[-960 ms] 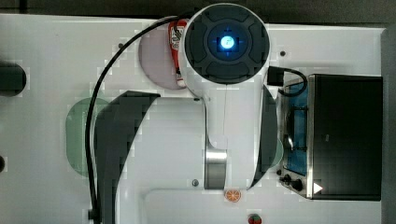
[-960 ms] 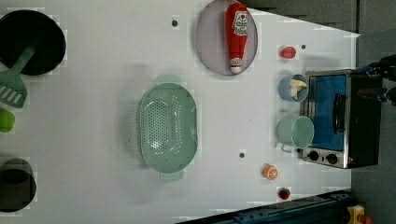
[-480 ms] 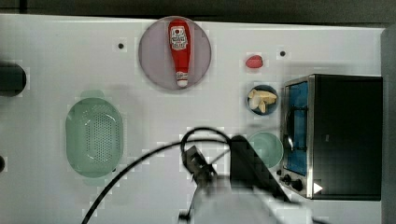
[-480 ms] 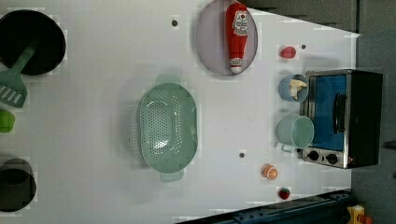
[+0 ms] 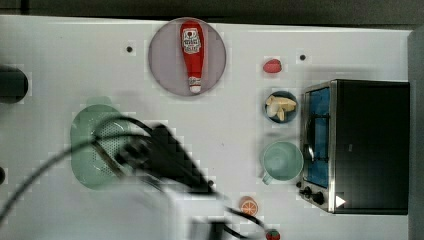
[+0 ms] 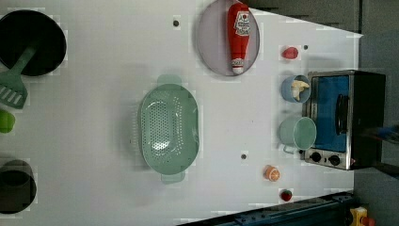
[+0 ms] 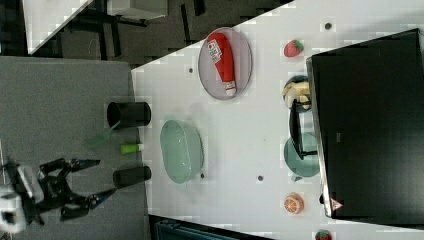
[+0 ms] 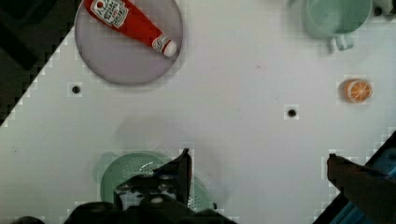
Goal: Drag strainer left to right.
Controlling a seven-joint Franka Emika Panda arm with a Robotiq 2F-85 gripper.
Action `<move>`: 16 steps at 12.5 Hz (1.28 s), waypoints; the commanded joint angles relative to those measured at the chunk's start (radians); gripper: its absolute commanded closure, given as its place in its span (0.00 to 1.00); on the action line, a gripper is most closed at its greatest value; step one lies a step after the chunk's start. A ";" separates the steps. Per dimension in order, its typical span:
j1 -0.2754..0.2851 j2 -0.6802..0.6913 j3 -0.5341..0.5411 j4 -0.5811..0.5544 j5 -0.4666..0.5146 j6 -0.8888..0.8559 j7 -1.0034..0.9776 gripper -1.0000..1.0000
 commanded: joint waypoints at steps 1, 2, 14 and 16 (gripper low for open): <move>0.048 0.152 0.164 -0.018 0.012 0.057 0.312 0.00; 0.049 0.195 0.216 -0.022 0.011 0.105 0.411 0.00; 0.070 0.803 0.402 -0.046 -0.232 0.672 1.111 0.00; 0.082 0.870 0.380 -0.046 -0.264 0.739 1.139 0.00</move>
